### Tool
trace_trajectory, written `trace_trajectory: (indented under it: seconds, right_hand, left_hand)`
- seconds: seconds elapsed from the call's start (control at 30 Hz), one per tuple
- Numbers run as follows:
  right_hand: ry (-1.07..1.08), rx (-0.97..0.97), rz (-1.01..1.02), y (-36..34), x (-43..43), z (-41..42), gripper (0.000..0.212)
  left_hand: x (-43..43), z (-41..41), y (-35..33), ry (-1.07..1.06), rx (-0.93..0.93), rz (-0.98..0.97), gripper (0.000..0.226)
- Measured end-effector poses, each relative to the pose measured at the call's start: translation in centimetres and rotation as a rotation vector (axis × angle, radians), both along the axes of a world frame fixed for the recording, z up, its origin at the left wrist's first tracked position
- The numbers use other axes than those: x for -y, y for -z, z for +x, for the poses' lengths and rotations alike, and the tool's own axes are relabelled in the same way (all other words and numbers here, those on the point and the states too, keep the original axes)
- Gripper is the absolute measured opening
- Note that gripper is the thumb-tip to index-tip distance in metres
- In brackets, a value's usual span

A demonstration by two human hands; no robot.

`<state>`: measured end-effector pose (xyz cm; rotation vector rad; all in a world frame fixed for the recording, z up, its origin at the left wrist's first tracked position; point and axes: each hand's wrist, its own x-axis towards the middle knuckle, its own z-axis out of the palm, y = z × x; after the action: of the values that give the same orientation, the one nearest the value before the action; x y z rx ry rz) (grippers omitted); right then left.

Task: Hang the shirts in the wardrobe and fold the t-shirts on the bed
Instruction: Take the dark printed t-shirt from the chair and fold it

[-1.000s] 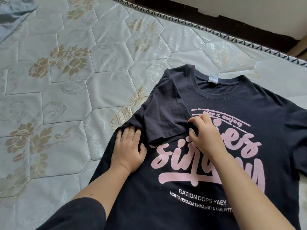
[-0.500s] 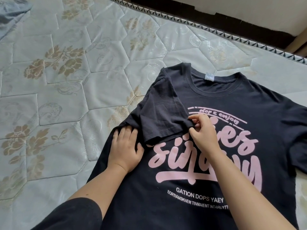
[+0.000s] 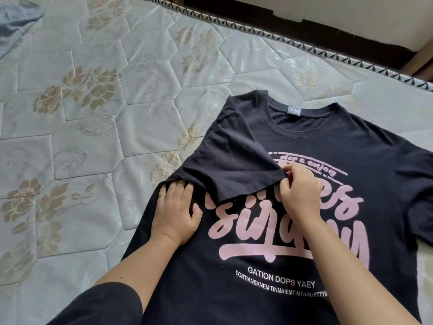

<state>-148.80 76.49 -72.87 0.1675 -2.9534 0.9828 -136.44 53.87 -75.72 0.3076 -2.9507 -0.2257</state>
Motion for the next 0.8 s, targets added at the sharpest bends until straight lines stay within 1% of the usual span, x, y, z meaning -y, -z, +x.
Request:
trace_trajectory:
  seconds: [0.07, 0.13, 0.2, 0.3, 0.43, 0.53, 0.6, 0.67, 0.73, 0.8]
  right_hand:
    - [-0.012, -0.056, 0.046, 0.1, 0.3, 0.0, 0.028]
    - [-0.111, -0.159, 0.105, 0.4, 0.3, -0.1, 0.04]
    - [-0.197, -0.241, 0.082, 0.4, -0.1, -0.3, 0.043]
    - [-0.13, -0.201, -0.044, 0.6, -0.9, -1.0, 0.042]
    - [-0.119, -0.246, 0.057, 1.2, -1.1, -0.8, 0.041]
    - [-0.11, -0.342, 0.107, 1.7, -0.4, 0.1, 0.05]
    - [-0.194, -0.462, 0.133, 2.2, 0.6, 1.1, 0.055]
    - [-0.332, -0.577, 0.127, 2.5, 1.9, 2.1, 0.052]
    - [-0.452, -0.615, 0.134, 2.4, 3.5, 3.0, 0.049]
    - [-0.558, -0.599, 0.188, 2.2, 4.9, 4.0, 0.047]
  left_hand:
    - [0.0, -0.1, 0.0, 0.001, 0.001, 0.001, 0.042]
    - [0.0, 0.0, 0.0, 0.0, 0.0, 0.002, 0.041]
    - [0.0, 0.0, 0.2, -0.001, -0.015, -0.002, 0.041]
    - [0.1, 0.0, 0.3, -0.004, -0.021, -0.017, 0.041]
    - [0.0, -0.1, 0.1, -0.008, 0.017, -0.028, 0.043]
    - [0.0, -0.1, 0.0, -0.019, 0.061, -0.039, 0.047]
    - [-0.1, -0.1, -0.1, -0.016, 0.083, -0.035, 0.048]
    - [-0.1, -0.1, -0.2, -0.014, 0.094, -0.029, 0.049]
    - [-0.2, -0.1, -0.2, -0.019, 0.091, -0.033, 0.05]
    - [-0.2, 0.0, -0.2, -0.023, 0.096, -0.027, 0.051]
